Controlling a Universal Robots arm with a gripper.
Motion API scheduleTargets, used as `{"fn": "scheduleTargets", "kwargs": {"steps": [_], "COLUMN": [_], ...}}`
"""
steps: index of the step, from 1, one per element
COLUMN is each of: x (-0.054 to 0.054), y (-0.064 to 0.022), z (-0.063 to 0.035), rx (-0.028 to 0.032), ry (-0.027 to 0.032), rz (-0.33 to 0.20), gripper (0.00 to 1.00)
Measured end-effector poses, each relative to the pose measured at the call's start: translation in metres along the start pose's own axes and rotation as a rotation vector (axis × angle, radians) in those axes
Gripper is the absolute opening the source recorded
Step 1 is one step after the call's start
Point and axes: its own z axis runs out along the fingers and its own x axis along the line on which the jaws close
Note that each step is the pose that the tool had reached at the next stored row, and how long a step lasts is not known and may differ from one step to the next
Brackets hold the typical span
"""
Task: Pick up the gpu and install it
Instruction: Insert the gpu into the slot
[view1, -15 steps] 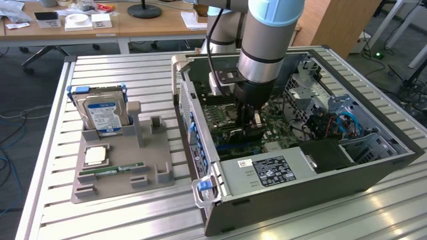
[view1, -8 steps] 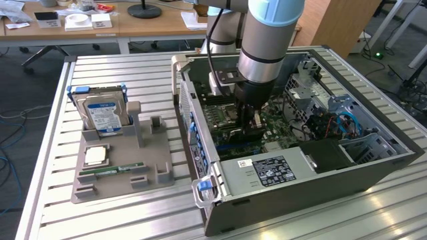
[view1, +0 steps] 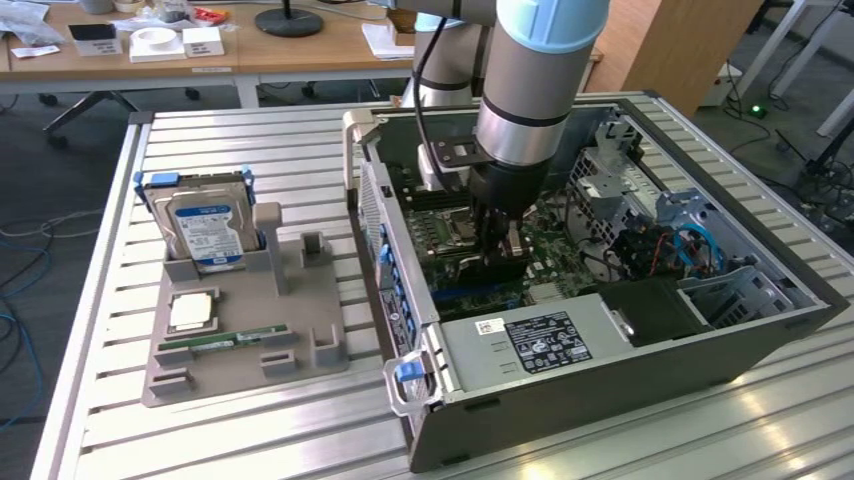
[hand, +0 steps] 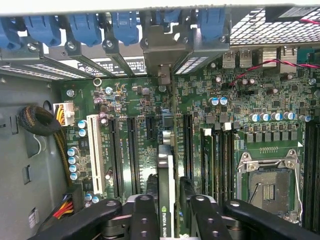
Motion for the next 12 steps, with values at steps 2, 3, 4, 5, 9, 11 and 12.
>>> {"fn": "scheduleTargets", "kwargs": {"steps": [2, 3, 4, 5, 9, 11, 12], "x": [0.0000, 0.0000, 0.0000, 0.0000, 0.0001, 0.0002, 0.0001], "y": [0.0000, 0.0000, 0.0000, 0.0000, 0.0001, 0.0003, 0.0003], "z": [-0.0001, 0.0000, 0.0000, 0.0000, 0.0008, 0.0015, 0.0015], "rx": [0.0000, 0.0000, 0.0000, 0.0000, 0.0000, -0.0001, -0.0001], "ry": [0.0001, 0.0001, 0.0001, 0.0001, 0.0003, 0.0002, 0.0002], "rz": [0.000, 0.000, 0.000, 0.000, 0.000, 0.000, 0.000], "gripper": [0.30, 0.26, 0.26, 0.26, 0.26, 0.26, 0.26]}}
